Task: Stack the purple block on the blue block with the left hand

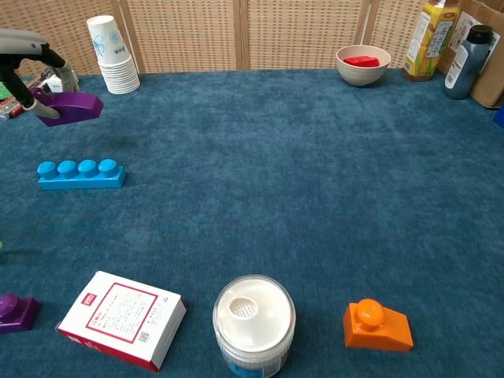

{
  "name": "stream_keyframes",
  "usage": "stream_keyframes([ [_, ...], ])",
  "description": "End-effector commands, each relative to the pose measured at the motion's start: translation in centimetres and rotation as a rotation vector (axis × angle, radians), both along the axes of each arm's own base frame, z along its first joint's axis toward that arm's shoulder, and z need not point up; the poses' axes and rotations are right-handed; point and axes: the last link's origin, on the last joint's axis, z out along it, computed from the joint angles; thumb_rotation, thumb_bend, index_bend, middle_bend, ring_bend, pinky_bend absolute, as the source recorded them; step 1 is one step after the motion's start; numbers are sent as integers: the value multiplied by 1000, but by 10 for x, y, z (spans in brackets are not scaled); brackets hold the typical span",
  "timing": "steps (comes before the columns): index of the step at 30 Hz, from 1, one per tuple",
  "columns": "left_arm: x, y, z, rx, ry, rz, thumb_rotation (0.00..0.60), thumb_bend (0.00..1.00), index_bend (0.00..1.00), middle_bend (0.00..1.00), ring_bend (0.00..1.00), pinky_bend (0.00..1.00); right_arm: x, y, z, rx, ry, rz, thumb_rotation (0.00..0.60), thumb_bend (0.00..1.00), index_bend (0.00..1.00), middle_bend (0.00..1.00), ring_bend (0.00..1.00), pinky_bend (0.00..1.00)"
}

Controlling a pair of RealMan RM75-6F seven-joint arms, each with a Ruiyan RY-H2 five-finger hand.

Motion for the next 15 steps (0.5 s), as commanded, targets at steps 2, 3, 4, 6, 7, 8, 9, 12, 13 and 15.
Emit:
stream_keyframes([
  [2, -4, -20, 16, 22, -4, 21, 600, 360, 607, 301, 205, 0, -1, -1, -1, 3, -4, 2, 600, 287, 369, 179, 0, 66],
  [3, -3, -24, 16, 18, -6, 25, 600, 360, 607, 300, 205, 0, -2, -1, -1, 4, -6, 3, 600, 287, 369, 179, 0, 65],
  [4, -3, -26, 17, 15, -7, 28, 600, 360, 606, 300, 205, 0, -2, -1, -1, 5, -7, 3, 600, 288, 369, 179, 0, 65],
  [6, -3, -35, 16, 1, -14, 40, 600, 360, 607, 298, 205, 0, -3, -2, -1, 7, -9, 5, 600, 288, 370, 179, 0, 65],
  [7, -4, -38, 15, -8, -17, 47, 600, 360, 607, 298, 205, 0, -3, -2, -1, 8, -11, 6, 600, 287, 370, 179, 0, 65],
  [8, -4, -42, 14, -17, -18, 53, 600, 361, 607, 297, 205, 0, -3, -2, -1, 8, -13, 7, 600, 286, 370, 179, 0, 65],
  [9, -4, -44, 13, -25, -19, 58, 600, 361, 606, 296, 204, 0, -4, -2, -1, 9, -14, 8, 600, 287, 369, 179, 0, 65],
  [12, -4, -51, 9, -47, -14, 65, 600, 361, 606, 294, 204, 0, -5, -2, -1, 8, -16, 6, 600, 288, 370, 179, 0, 66],
  [13, -4, -53, 8, -55, -11, 67, 600, 360, 606, 293, 204, 0, -5, -1, -1, 7, -17, 5, 600, 288, 370, 179, 0, 66],
  [15, -5, -57, 5, -67, -8, 71, 600, 360, 606, 293, 204, 0, -6, 0, 0, 7, -19, 2, 600, 287, 369, 179, 0, 66],
])
